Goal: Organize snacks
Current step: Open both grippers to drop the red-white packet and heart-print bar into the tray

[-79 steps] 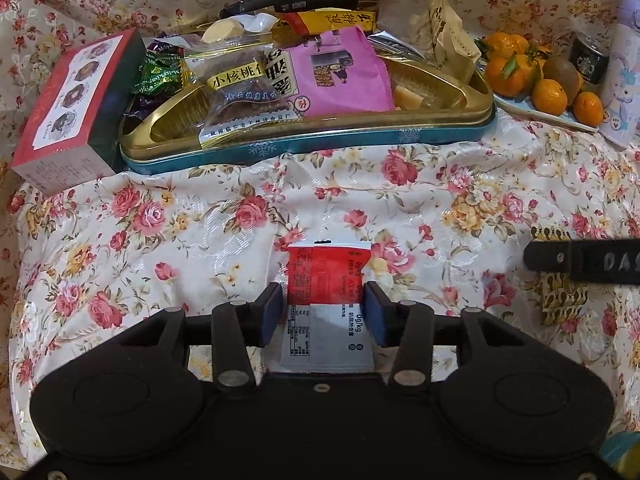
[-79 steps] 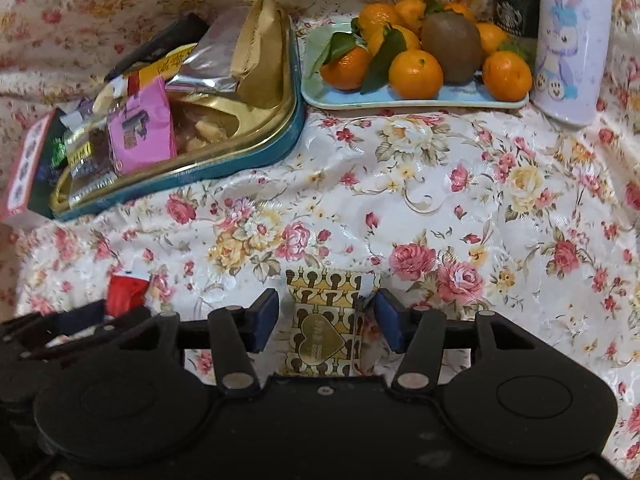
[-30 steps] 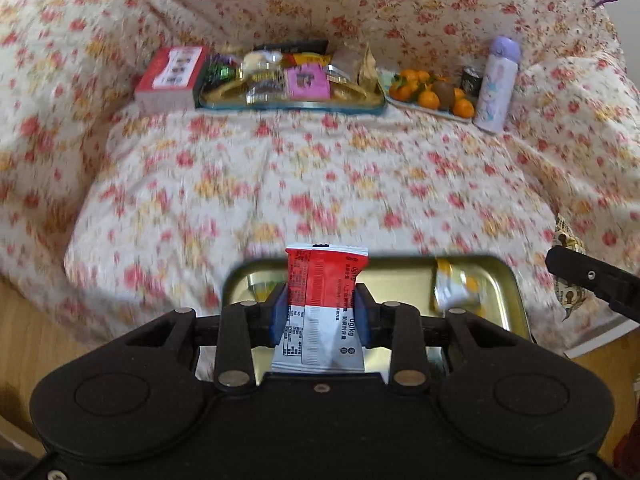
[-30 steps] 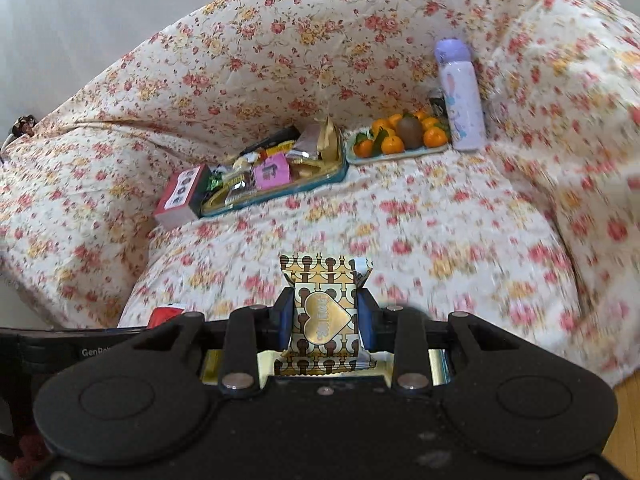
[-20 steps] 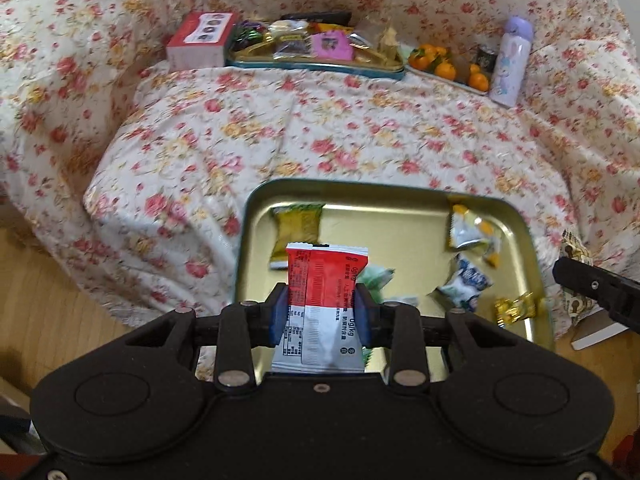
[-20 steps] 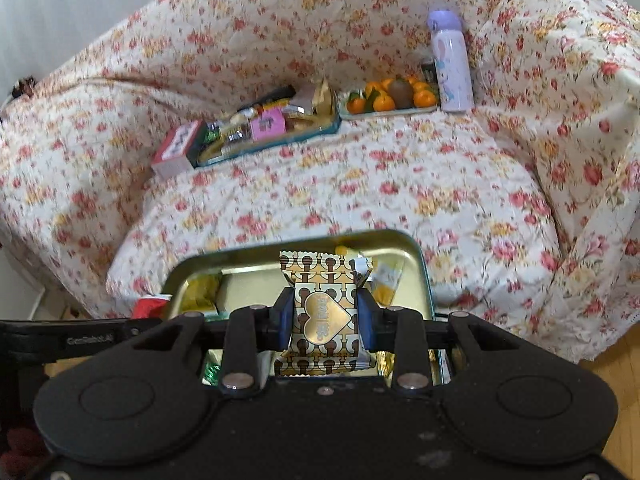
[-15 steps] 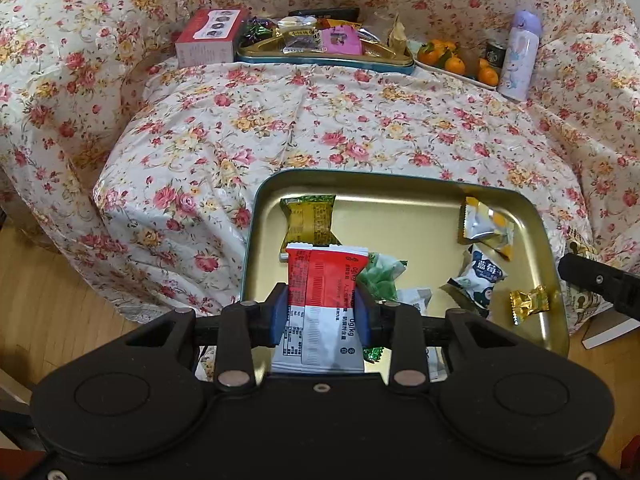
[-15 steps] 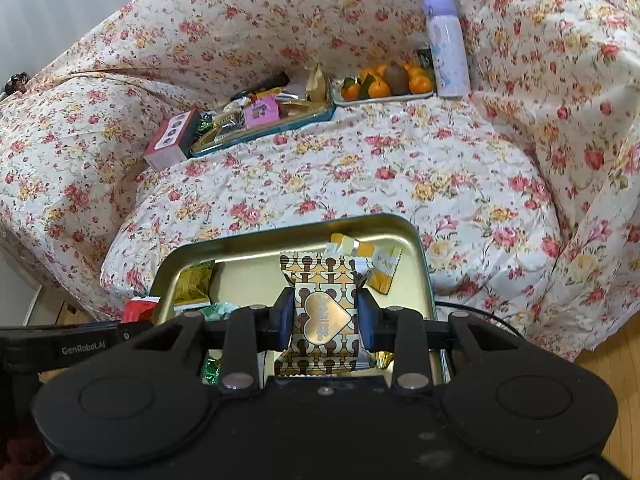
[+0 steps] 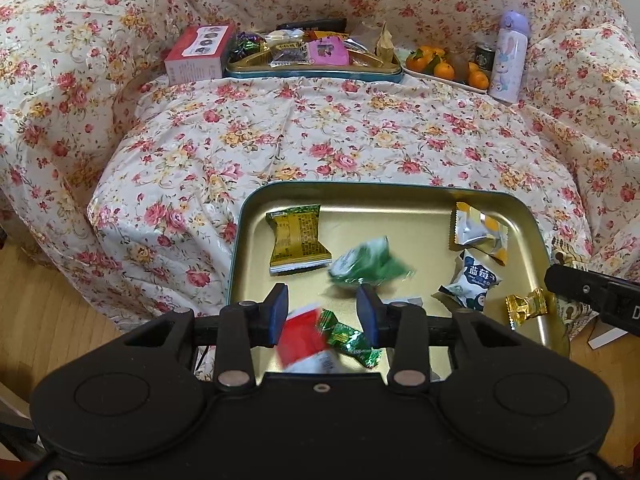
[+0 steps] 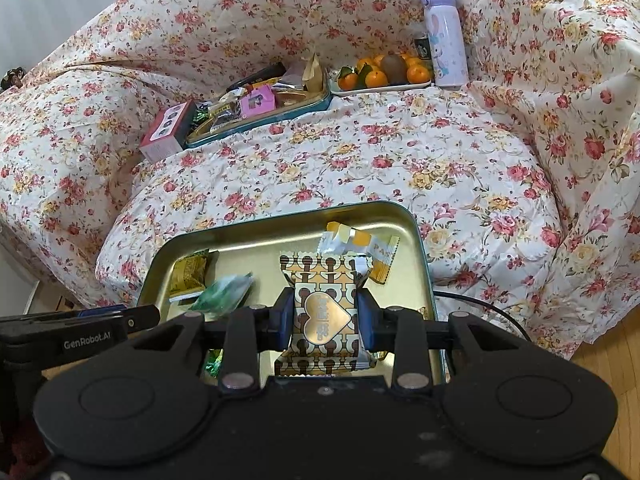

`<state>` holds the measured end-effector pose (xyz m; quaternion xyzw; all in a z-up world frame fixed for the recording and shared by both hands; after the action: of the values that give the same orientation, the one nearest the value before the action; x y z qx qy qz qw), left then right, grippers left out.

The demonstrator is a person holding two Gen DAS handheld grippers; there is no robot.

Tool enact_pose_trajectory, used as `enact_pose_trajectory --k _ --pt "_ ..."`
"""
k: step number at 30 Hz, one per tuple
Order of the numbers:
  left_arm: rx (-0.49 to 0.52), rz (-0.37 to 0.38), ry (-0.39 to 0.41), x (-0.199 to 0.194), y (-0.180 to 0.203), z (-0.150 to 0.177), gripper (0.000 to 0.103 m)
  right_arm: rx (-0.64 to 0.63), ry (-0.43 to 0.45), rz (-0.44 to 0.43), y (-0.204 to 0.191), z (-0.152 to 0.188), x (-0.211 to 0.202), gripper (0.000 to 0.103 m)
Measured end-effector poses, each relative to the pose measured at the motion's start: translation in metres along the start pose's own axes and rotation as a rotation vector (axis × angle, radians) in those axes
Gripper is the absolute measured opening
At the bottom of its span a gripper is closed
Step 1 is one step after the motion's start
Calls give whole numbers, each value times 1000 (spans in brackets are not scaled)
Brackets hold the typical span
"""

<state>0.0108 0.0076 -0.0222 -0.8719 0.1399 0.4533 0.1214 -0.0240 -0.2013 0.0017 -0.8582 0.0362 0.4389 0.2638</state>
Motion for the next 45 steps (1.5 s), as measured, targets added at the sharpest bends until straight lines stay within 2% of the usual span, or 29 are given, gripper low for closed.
enact_pose_trajectory --k 13,25,35,45 --pt "-12 -51 -51 6 2 5 48 -29 -1 19 -4 3 3 34" --pt "-2 -49 -79 9 6 9 48 -77 -5 48 -7 7 9 35" --pt "2 -47 -88 12 9 10 48 -102 -32 33 -14 5 18 35" --pt "-9 -53 -90 13 8 11 48 -134 -86 -19 -32 2 38 35"
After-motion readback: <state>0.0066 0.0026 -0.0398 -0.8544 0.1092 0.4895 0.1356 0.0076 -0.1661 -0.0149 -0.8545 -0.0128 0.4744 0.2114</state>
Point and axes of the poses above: each gripper's, at about its wrist camera, not at the fingertips, and x roughly the way its jaws point, y to its right, z to its underside, the point moved 2 cm from there along x, roughly the way its jaws point, and after that the axes turned 14 degrees about x, right-handed, at the moved point
